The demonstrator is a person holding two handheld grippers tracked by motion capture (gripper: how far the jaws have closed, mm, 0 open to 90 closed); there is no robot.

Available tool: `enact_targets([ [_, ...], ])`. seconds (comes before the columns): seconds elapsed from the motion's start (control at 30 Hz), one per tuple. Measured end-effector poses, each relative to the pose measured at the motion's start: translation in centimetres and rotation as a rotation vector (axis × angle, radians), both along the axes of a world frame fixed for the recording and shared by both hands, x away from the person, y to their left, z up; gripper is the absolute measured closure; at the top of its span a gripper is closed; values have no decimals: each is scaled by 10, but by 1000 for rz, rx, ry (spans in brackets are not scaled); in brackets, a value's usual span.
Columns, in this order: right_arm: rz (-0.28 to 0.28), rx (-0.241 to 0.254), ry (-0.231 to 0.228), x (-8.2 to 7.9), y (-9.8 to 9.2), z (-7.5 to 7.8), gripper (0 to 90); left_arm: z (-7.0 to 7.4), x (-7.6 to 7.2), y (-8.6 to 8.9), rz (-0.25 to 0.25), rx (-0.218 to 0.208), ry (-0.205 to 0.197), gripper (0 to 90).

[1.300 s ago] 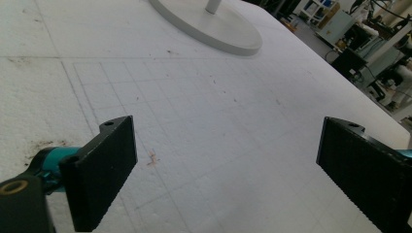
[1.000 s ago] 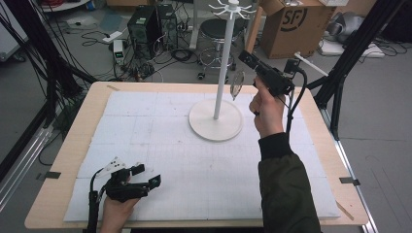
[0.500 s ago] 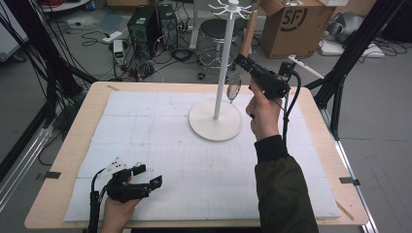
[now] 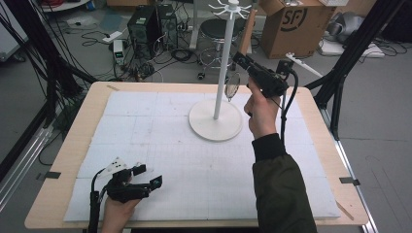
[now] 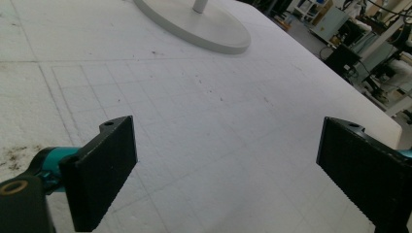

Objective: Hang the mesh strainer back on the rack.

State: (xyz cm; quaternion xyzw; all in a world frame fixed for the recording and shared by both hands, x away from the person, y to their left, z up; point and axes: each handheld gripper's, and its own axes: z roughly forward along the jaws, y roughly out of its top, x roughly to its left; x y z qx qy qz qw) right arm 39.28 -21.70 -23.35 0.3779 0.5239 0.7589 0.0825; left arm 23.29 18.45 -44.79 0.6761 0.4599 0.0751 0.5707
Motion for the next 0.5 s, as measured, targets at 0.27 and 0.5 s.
enact_targets([
  [0.27,-3,15,5,5,-3,1,688,0,0,1,-1,-2,1,82],
  [0.5,-13,38,13,6,-12,2,689,0,0,0,-1,-1,2,81],
])
